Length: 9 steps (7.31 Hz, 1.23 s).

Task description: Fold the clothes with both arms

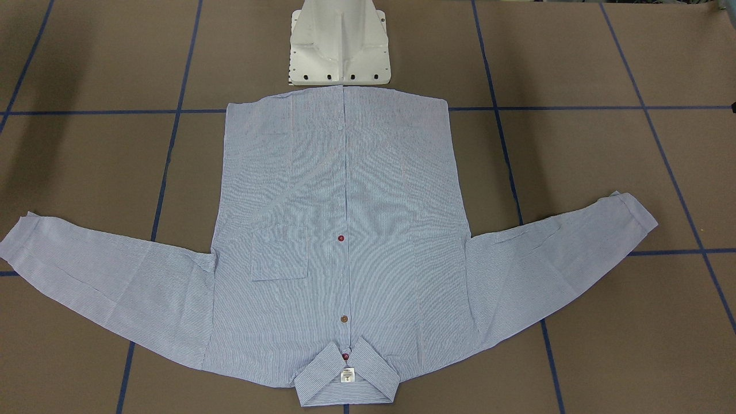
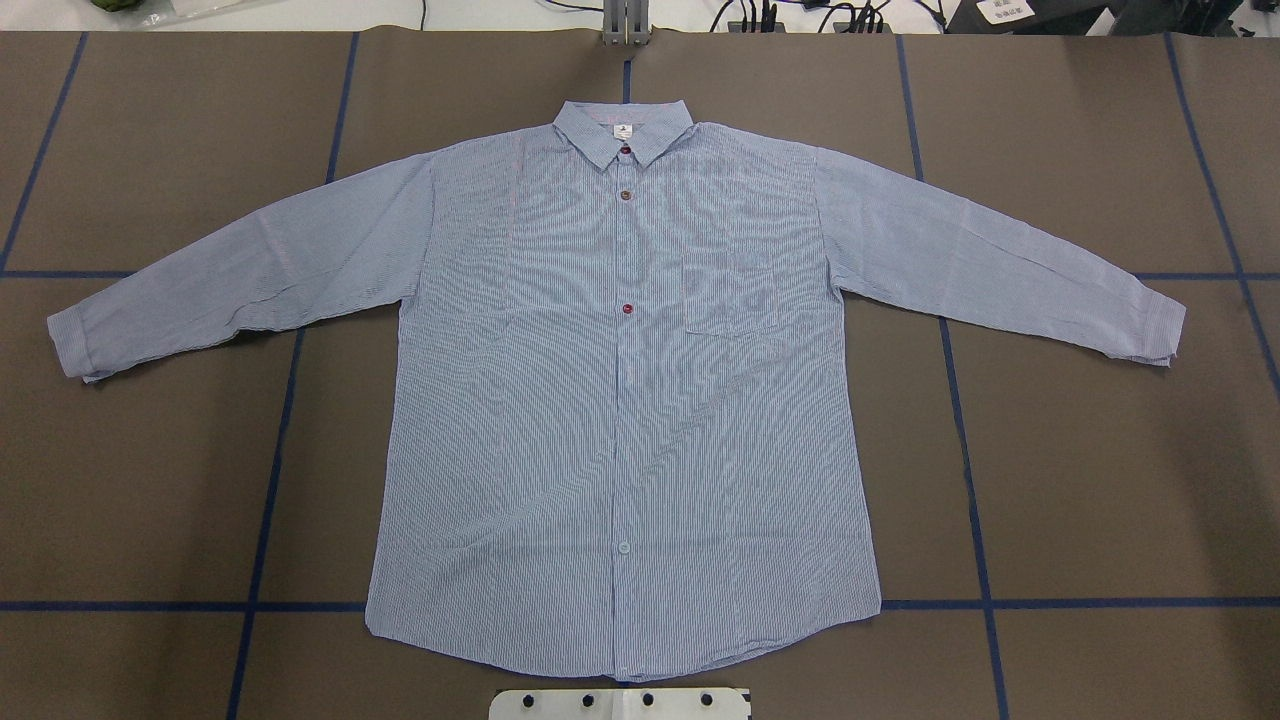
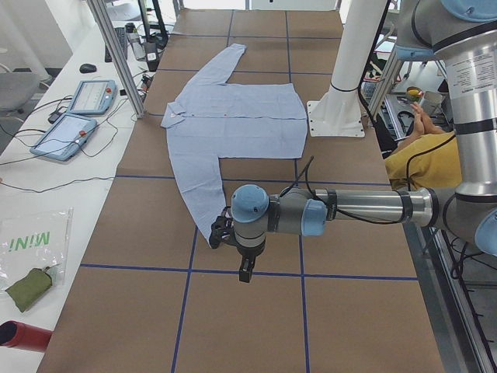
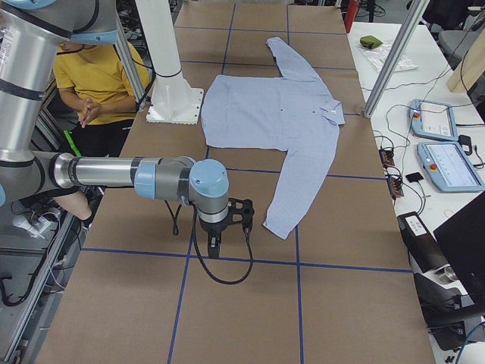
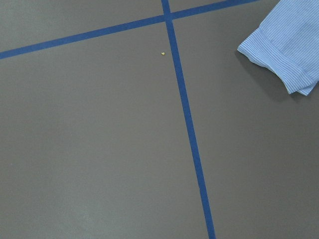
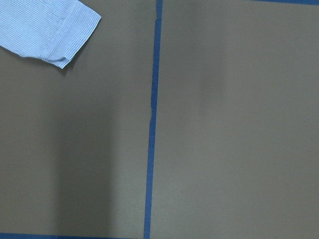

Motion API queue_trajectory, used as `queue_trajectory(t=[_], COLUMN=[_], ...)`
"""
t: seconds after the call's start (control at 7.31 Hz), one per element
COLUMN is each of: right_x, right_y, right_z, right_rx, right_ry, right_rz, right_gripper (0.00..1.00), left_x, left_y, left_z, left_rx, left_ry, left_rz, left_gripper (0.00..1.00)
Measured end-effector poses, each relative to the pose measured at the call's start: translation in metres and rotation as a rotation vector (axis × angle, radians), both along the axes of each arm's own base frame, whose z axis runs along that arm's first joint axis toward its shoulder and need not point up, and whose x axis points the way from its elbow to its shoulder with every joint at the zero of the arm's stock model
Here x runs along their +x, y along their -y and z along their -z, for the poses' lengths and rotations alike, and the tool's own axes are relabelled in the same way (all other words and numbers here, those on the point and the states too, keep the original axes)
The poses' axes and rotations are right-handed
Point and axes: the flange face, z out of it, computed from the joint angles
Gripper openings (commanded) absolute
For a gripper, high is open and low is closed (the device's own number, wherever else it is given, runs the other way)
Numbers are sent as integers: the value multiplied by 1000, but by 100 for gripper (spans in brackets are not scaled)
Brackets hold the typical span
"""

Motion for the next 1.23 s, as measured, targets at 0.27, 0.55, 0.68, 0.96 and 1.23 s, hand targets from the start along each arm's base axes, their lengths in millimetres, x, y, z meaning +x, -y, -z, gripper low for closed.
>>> queue_trajectory(t=[0.27, 0.55, 0.68, 0.96, 1.23], right_x=[1, 2, 3, 4, 0], right_y=[1, 8, 14, 27, 41], right_z=[3, 22, 34, 40, 30], right_rx=[7, 60, 119, 233, 239], right_ry=[0, -6, -10, -15, 14], right_rz=[-3, -6, -5, -24, -100], right_gripper=[100, 100, 100, 100, 100], left_x=[0, 0, -1, 0, 1], left_y=[0, 5, 10, 39, 73], left_z=[2, 23, 47, 112, 148], left_rx=[25, 89, 153, 403, 630], left_ry=[1, 1, 0, -4, -11], left_rz=[-22, -38, -36, -30, -27], left_gripper=[100, 100, 100, 100, 100])
